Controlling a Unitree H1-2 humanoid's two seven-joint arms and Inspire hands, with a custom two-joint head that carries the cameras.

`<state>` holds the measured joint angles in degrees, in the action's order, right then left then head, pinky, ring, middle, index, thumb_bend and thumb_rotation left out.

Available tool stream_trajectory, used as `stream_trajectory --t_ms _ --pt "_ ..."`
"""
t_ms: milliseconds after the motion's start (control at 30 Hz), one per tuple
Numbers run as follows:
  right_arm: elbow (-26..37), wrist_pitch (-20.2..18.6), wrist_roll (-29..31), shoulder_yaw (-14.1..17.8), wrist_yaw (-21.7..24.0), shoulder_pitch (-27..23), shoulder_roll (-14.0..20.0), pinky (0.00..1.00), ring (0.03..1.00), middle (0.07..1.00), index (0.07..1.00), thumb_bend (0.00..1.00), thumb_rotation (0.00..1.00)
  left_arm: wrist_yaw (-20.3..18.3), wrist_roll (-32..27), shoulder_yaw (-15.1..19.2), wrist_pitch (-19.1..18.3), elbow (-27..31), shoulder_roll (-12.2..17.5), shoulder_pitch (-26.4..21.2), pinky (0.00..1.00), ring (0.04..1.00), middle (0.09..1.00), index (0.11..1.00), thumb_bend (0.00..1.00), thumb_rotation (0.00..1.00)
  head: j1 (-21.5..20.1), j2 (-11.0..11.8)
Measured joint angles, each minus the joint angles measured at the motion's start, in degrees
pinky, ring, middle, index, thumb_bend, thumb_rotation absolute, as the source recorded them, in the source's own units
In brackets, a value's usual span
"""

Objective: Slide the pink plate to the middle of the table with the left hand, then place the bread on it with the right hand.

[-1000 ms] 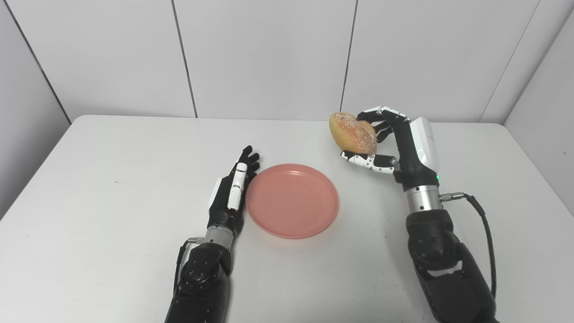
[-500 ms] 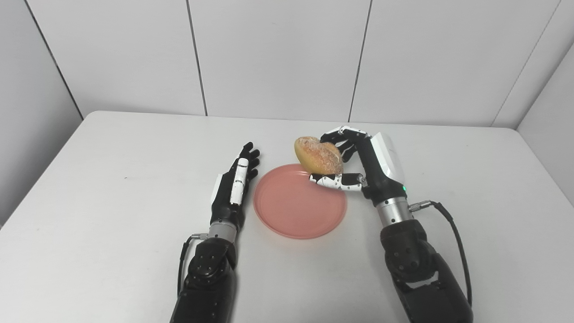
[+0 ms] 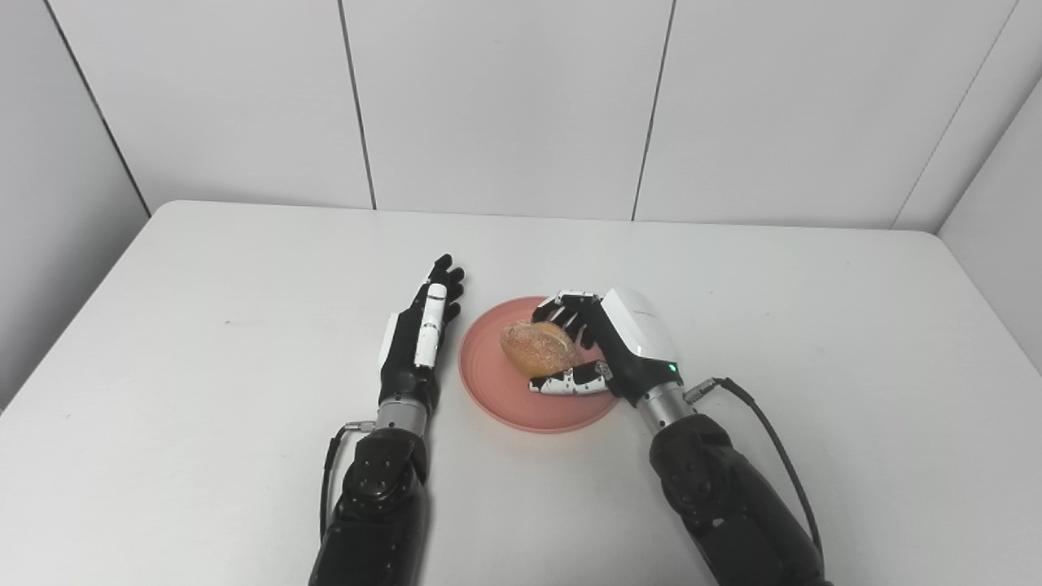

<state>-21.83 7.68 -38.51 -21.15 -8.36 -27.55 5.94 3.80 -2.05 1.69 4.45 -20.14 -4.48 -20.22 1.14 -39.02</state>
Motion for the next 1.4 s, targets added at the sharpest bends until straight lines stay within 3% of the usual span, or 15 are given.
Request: stream_trajectory --t_ms 133,167,200,233,267,400,500,700,800,933,967,1100,1400 --pt "-0.15 0.03 -0.89 -0.65 -0.12 -0.41 0.35 0.32 0.427 0.487 0.496 0.52 0.00 0.00 0.00 -0.02 0.01 -0.02 0.00 0.00 0.93 0.926 0.908 0.898 0.51 1.00 0.00 -0.09" --pt "-0.14 0.06 -0.91 -0.73 -0.12 -0.44 0.43 0.39 0.500 0.574 0.497 0.51 0.07 0.00 0.00 -0.02 0.01 -0.02 0.00 0.00 0.93 0.926 0.907 0.898 0.51 1.00 0.00 -0.09" --pt "-0.06 0.13 -0.82 -0.81 -0.06 -0.44 0.56 0.50 0.612 0.686 0.686 0.51 0.27 0.00 0.00 -0.03 0.01 -0.02 0.00 0.00 0.92 0.925 0.905 0.895 0.51 1.00 -0.17 -0.09" --pt "0.20 0.18 -0.68 -0.84 0.22 -0.43 0.73 0.58 0.685 0.749 0.770 0.53 0.41 0.00 0.00 -0.04 0.01 -0.02 -0.01 0.00 0.92 0.923 0.904 0.895 0.51 1.00 -0.18 -0.09" --pt "0.63 0.20 -0.57 -0.88 0.57 -0.38 0.99 0.59 0.693 0.756 0.779 0.54 0.43 0.00 0.00 -0.04 0.01 -0.02 -0.01 0.00 0.92 0.922 0.904 0.895 0.51 1.00 -0.18 -0.09" --pt "4.34 0.23 0.13 -0.75 1.72 0.57 2.03 0.69 0.779 0.841 0.886 0.61 0.66 -0.02 -0.24 -0.02 0.02 -0.01 -0.04 0.00 0.92 0.920 0.904 0.895 0.51 1.00 -0.18 -0.09" --pt "7.33 0.25 1.28 -0.37 2.94 1.35 2.47 0.73 0.820 0.876 0.933 0.65 0.75 -0.08 -0.30 -0.04 0.01 -0.03 -0.07 -0.01 0.92 0.918 0.902 0.894 0.51 1.00 -0.44 -0.09" --pt "10.54 2.19 4.03 1.12 3.69 2.41 3.28 0.68 0.793 0.883 0.952 0.62 0.73 -0.39 -0.52 -0.05 0.01 -0.02 -0.10 0.00 0.92 0.917 0.901 0.894 0.51 1.00 -0.79 -0.26" --pt "12.12 2.35 4.78 2.21 3.91 3.25 3.84 0.69 0.810 0.880 0.958 0.60 0.72 -0.71 -0.55 -0.10 0.01 -0.03 -0.06 0.00 0.92 0.918 0.903 0.895 0.51 1.00 -0.79 -0.18" --pt "14.04 2.33 8.11 4.78 4.63 4.63 3.95 0.71 0.825 0.872 0.958 0.57 0.85 -1.65 -1.10 -0.11 -0.01 -0.02 0.09 0.00 0.93 0.921 0.907 0.902 0.52 1.00 -0.79 -0.18" --pt "14.45 2.29 9.06 5.44 4.87 5.00 3.90 0.75 0.857 0.912 0.983 0.58 0.92 -1.86 -1.11 -0.13 -0.04 0.01 0.17 0.02 0.93 0.923 0.908 0.902 0.54 1.00 -0.70 -0.26" --pt "14.65 1.76 12.60 8.23 5.40 6.65 2.58 0.87 0.934 0.970 1.000 0.56 0.99 -2.88 -1.92 -0.14 -0.73 0.65 0.27 0.25 0.93 0.928 0.913 0.902 0.55 1.00 -0.79 -0.44" --pt "12.07 -1.76 25.62 14.12 8.95 7.65 -1.36 0.98 0.999 1.000 1.000 0.63 1.00 -4.22 -3.46 -0.05 -0.95 1.69 0.65 1.02 0.91 0.913 0.900 0.888 0.54 1.00 -1.41 -0.88"
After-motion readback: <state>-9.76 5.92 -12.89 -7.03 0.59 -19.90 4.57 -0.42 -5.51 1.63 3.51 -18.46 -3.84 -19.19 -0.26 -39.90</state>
